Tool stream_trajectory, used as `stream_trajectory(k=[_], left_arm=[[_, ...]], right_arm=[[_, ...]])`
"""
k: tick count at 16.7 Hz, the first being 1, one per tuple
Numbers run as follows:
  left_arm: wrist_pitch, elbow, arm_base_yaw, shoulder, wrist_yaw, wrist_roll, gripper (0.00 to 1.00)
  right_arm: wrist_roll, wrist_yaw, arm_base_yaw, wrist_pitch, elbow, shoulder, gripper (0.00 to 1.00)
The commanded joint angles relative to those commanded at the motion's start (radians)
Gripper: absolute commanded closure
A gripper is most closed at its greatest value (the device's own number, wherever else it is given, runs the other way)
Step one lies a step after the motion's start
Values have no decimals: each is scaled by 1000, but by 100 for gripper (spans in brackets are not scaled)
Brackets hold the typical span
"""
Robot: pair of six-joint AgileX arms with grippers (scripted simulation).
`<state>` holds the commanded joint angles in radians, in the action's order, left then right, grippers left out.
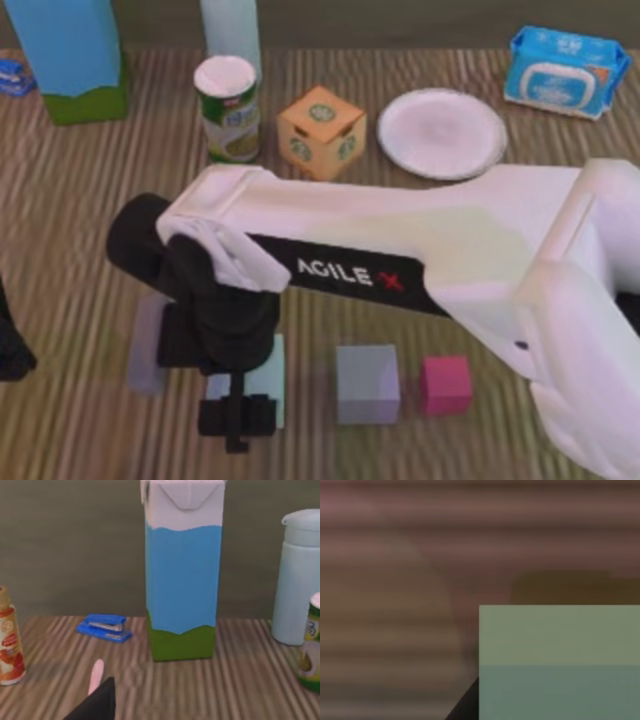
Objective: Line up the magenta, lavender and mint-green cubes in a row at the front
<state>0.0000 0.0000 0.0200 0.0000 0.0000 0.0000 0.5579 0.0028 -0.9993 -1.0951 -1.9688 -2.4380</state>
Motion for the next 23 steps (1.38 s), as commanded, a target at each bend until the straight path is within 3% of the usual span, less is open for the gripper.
stream_trajectory(k=[2,15,23], left_arm=[[0,0,0,0,0,0,0],[0,0,0,0,0,0,0],[0,0,0,0,0,0,0]], right_arm=[[0,0,0,0,0,0,100],[0,0,0,0,0,0,2],[0,0,0,0,0,0,0]])
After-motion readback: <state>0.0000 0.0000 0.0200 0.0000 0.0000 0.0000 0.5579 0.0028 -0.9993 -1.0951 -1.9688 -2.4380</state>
